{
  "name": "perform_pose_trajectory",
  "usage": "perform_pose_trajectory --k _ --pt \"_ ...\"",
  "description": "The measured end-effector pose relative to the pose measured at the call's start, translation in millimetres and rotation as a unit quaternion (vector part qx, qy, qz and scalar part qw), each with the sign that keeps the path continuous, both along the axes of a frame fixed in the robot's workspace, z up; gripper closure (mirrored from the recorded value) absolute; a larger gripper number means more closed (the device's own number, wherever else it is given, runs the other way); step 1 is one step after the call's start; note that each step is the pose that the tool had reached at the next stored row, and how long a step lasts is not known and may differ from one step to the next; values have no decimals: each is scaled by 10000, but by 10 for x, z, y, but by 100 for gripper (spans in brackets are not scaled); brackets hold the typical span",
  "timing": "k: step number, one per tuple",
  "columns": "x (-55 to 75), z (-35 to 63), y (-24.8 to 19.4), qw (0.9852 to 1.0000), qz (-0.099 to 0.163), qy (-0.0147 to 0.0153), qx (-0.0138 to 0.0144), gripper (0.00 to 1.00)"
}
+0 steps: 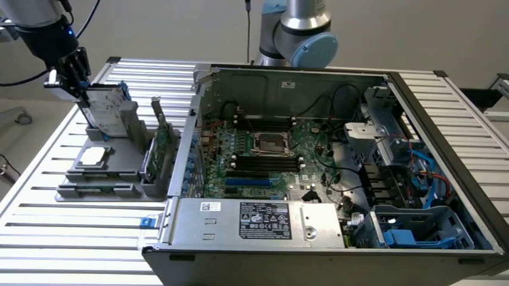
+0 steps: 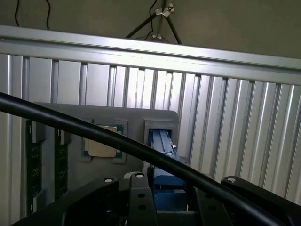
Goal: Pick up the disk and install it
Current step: 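Pick up the disk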
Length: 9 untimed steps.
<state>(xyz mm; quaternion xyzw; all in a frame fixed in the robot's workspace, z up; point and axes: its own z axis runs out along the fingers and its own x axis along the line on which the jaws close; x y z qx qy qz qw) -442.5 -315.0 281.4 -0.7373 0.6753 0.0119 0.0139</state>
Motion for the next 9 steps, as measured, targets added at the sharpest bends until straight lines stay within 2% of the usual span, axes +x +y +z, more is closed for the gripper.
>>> perform_pose_trajectory --k 9 --pt "0 0 -5 10000 -17 0 9 67"
